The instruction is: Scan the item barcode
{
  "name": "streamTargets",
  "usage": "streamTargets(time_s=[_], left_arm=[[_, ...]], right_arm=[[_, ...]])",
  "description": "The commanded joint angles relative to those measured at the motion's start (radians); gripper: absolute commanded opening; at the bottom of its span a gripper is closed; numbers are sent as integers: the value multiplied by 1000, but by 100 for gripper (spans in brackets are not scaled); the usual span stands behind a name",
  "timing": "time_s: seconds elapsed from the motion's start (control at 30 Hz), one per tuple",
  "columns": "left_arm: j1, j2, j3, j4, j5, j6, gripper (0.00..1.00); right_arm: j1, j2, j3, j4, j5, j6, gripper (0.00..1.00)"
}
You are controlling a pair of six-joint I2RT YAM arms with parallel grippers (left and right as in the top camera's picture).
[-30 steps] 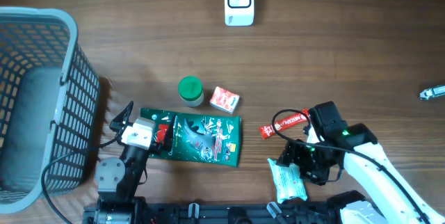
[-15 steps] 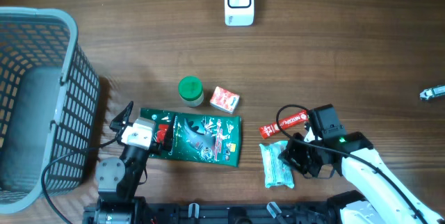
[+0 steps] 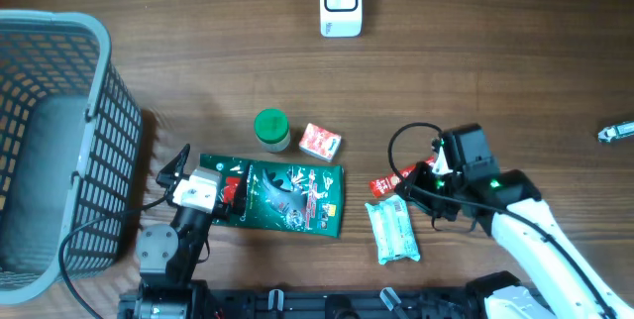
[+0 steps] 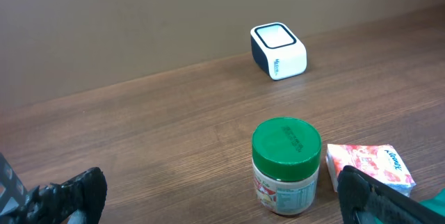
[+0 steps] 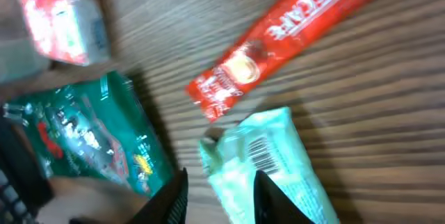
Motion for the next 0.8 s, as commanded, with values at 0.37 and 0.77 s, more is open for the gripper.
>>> streamTargets(time_s=[0.37, 0.77], left_arm=[[-5, -5, -2, -5, 15, -6, 100], [-5, -5, -2, -5, 15, -6, 100]], right_arm=[[571, 91, 59, -80, 430, 193, 72], [571, 424, 71, -60, 289, 323, 10]])
